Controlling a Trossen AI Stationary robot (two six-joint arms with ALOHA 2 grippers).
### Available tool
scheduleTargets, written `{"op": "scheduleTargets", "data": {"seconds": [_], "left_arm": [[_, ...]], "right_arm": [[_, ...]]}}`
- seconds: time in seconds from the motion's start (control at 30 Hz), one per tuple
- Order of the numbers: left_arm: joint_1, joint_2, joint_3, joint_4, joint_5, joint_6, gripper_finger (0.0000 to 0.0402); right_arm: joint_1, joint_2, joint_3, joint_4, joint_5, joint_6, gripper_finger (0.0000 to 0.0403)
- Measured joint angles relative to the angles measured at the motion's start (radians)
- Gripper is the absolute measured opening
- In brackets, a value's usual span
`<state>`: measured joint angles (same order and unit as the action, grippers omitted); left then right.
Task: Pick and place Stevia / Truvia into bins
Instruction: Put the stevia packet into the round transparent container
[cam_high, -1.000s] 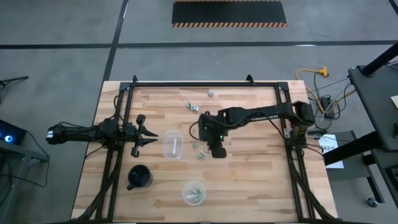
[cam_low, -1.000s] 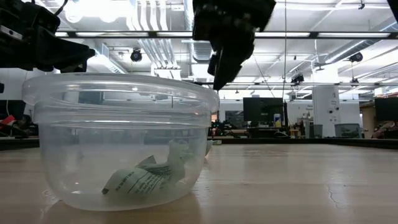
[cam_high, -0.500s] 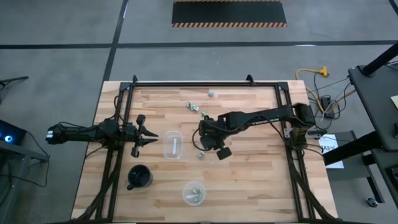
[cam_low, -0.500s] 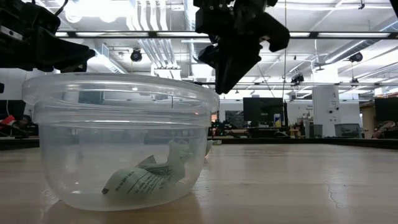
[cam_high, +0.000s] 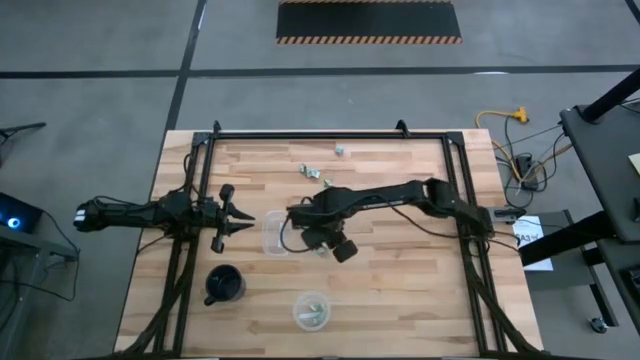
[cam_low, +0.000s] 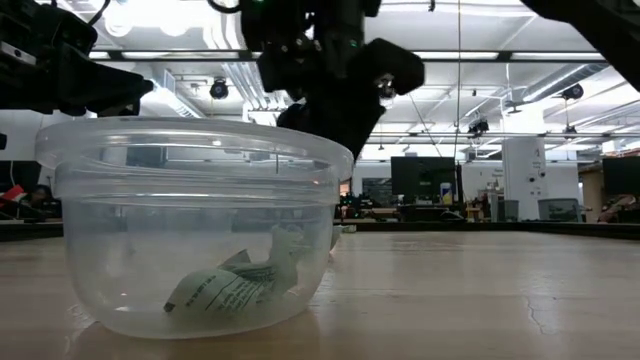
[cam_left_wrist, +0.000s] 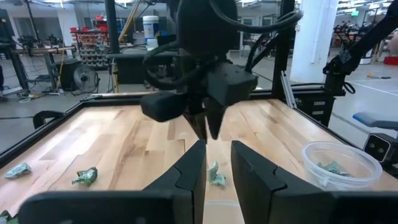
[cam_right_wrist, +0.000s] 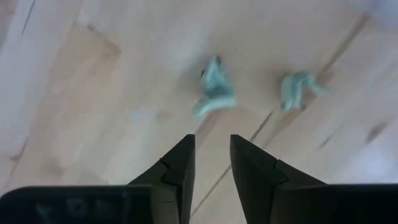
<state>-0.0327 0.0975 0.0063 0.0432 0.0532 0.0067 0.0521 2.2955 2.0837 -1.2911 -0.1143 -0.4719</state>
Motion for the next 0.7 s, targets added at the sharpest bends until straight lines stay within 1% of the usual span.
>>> {"op": "scheduleTargets", "data": {"seconds": [0.13,0.3,0.6,0.7], "left_arm": [[0.0,0.0,0.0,0.0,0.0,0.0,0.0057],[0.0,0.0,0.0,0.0,0.0,0.0,0.0057],[0.0,0.0,0.0,0.0,0.0,0.0,0.0057],[0.0,0.0,0.0,0.0,0.0,0.0,0.0057]], "right_arm": [[0.006,0.013,0.054,0.006,0.002,-0.022,0.0083],[0.017,0.012,0.057,0.023,0.001,-0.037,0.0076],[0.014,0.012,0.056,0.05,0.009,0.082,0.0081],[0.013,0.012,0.056,0.051,0.01,0.068,0.0085]]}}
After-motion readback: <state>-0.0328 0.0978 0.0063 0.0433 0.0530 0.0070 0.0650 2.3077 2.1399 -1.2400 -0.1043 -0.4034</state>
